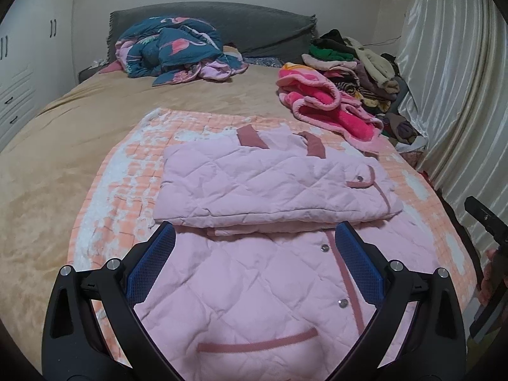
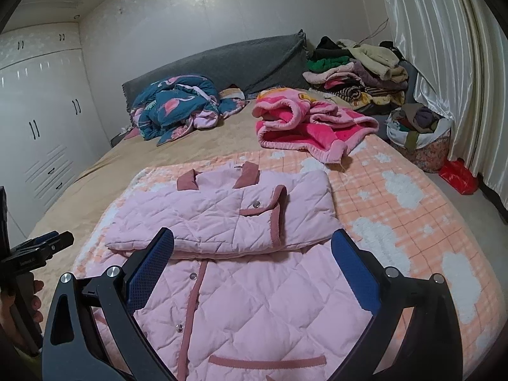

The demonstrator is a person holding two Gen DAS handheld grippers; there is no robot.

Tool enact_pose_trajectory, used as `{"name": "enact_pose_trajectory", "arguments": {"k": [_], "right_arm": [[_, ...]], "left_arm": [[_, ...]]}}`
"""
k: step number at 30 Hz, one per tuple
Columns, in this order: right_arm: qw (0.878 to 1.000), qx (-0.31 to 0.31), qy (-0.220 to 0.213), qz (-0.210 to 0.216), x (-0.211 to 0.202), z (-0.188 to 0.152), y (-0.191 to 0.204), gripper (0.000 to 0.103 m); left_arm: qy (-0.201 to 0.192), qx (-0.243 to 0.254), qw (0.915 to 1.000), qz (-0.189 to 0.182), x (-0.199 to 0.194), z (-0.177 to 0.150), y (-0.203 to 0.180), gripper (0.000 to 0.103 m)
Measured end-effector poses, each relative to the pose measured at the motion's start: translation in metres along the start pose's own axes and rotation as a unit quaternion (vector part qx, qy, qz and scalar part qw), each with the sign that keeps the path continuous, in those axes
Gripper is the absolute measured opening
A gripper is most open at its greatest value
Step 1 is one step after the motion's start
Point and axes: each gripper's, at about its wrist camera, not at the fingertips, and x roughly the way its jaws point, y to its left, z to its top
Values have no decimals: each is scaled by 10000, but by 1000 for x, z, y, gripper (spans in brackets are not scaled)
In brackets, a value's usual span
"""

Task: Fold large clothes
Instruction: 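Move both grippers toward the ribbed hem of the jacket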

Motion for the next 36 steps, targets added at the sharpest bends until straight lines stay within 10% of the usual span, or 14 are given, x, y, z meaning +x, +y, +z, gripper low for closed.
{"name": "enact_pose_trajectory", "arguments": {"k": [36], "right_arm": [[9997, -36, 237, 73, -68, -49, -25, 99]], "left_arm": [[49, 426, 9983, 390, -57, -55, -33, 94]]}}
